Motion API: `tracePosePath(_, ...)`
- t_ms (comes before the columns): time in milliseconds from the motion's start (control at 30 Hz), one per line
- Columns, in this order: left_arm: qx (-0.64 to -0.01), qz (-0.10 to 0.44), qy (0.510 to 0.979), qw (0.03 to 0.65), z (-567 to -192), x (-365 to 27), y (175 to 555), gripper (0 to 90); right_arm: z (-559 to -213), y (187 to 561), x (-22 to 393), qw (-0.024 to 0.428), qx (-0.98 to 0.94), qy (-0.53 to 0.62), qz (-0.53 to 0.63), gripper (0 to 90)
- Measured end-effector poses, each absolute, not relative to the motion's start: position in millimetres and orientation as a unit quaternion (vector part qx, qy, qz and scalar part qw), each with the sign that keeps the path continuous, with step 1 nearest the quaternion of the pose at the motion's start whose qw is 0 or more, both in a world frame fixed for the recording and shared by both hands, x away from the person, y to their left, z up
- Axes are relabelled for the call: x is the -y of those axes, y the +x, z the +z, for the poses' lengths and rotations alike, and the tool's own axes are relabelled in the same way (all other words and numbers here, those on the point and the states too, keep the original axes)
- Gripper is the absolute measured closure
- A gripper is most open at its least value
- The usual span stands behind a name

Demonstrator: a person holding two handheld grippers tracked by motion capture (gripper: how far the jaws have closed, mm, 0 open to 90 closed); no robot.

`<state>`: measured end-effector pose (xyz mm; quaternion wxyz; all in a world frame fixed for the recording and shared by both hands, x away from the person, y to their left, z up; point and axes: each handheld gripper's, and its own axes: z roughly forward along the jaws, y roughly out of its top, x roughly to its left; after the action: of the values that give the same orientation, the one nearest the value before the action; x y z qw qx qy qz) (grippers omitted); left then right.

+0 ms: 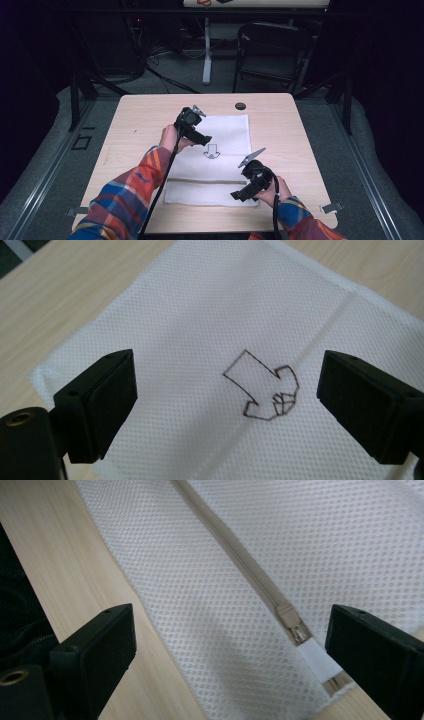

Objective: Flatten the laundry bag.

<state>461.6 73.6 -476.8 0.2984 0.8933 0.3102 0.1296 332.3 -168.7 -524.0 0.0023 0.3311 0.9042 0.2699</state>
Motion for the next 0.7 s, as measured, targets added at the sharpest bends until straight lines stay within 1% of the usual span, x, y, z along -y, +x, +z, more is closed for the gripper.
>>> tracePosePath(200,-0.304,0.118,0.895,0.305,-486,-82,440,8.5,-521,336,178,0.014,-0.901,0.340,0.269,6.6)
tracePosePath(367,-0.300,0.107,0.897,0.307,-492,-86,429,7.9,-521,339,183,0.023,-0.902,0.340,0.264,7.4)
tracePosePath(700,-0.293,0.104,0.898,0.311,-500,-87,413,7.6,-520,340,188,0.029,-0.898,0.345,0.271,10.2)
